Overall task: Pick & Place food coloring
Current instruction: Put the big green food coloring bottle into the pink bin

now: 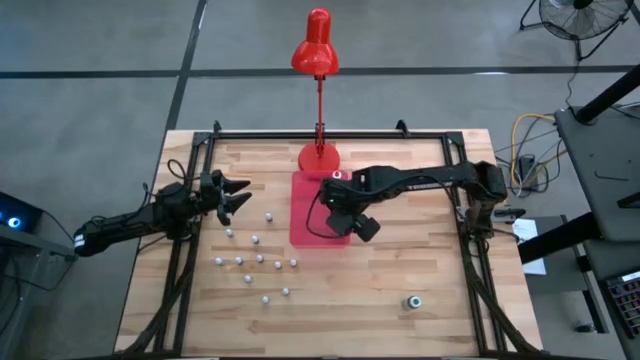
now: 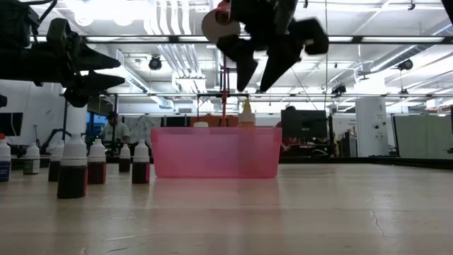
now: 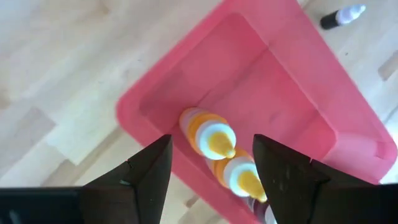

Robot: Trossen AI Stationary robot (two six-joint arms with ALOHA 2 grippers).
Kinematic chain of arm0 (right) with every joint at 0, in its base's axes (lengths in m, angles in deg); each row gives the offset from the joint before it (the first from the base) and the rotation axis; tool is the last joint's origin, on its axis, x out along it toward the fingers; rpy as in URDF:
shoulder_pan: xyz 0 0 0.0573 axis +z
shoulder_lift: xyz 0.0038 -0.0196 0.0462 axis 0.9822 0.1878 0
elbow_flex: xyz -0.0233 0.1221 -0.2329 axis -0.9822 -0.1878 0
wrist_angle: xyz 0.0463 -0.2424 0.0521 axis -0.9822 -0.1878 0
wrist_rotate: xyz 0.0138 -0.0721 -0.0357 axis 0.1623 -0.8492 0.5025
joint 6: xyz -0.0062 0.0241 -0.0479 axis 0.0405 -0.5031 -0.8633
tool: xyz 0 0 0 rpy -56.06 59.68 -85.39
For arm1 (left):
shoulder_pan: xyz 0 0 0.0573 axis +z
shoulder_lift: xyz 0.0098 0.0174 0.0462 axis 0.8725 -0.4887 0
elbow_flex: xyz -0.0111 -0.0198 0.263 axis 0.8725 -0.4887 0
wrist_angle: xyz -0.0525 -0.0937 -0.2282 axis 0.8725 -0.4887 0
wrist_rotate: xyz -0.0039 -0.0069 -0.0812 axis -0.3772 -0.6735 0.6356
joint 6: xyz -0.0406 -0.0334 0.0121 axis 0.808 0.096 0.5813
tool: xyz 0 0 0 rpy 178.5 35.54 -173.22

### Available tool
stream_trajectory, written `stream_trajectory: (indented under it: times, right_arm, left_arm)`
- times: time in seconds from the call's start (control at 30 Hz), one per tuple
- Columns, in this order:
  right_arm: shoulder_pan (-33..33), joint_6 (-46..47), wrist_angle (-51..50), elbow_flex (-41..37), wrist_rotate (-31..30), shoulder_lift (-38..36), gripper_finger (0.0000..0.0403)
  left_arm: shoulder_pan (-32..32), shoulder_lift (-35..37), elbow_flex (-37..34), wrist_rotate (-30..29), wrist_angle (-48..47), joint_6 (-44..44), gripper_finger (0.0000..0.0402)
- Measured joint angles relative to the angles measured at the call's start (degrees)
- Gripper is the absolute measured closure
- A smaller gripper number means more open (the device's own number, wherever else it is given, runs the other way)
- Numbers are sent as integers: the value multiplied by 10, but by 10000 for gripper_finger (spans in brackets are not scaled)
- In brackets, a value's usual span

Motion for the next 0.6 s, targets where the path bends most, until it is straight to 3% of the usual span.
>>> stream_trajectory:
  times: [0.17, 0.4, 0.6]
  right_arm:
    - [15, 78, -14, 0, -26, -41, 186]
    - [45, 321, -50, 1, -113, -102, 186]
    - [82, 508, -125, 24, -119, -138, 185]
  left_arm:
    - [0, -2, 0, 0, 0, 0, 197]
    - [0, -2, 0, 0, 0, 0, 197]
    - [0, -2, 0, 0, 0, 0, 197]
